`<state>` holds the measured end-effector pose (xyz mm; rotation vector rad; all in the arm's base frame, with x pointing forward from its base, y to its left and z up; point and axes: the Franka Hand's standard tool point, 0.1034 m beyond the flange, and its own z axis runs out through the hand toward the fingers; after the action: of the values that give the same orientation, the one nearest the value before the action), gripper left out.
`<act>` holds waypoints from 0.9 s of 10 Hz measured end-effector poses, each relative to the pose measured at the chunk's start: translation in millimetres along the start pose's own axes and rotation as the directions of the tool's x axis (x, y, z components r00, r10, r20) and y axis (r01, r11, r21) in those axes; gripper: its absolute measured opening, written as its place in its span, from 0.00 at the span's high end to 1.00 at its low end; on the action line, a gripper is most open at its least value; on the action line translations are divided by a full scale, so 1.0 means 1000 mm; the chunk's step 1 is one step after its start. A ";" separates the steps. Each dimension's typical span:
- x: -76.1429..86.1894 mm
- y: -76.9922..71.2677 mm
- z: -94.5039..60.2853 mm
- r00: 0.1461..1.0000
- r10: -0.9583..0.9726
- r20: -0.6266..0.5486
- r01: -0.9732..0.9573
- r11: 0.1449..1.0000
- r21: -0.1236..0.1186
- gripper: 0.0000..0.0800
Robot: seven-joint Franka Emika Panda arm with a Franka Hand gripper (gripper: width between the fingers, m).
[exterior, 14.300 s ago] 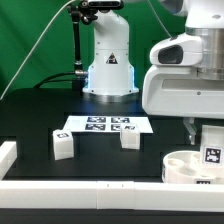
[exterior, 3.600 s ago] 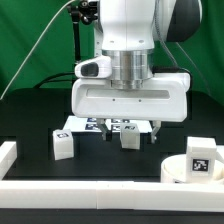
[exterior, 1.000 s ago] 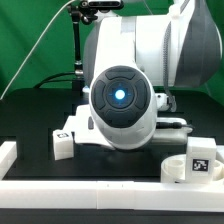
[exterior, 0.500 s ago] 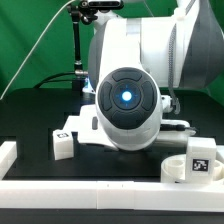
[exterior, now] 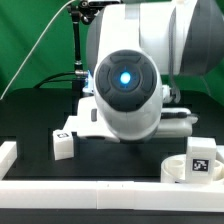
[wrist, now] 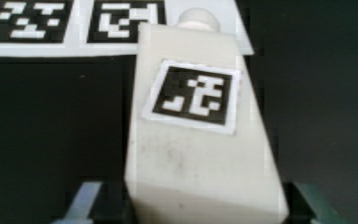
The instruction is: Assemble stool
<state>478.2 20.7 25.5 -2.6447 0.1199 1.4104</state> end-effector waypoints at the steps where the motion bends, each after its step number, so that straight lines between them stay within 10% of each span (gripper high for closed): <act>1: -0.010 -0.012 -0.014 1.000 -0.021 -0.019 0.021 1.000 -0.003 0.60; 9: -0.001 -0.026 -0.048 0.947 -0.023 -0.320 0.022 1.000 -0.004 0.60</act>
Offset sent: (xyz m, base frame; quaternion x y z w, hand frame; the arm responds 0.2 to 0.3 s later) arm 0.0000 0.0000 0.0000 0.0000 0.0650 0.0000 0.9979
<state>520.3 38.9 54.9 -2.8437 0.1224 0.9614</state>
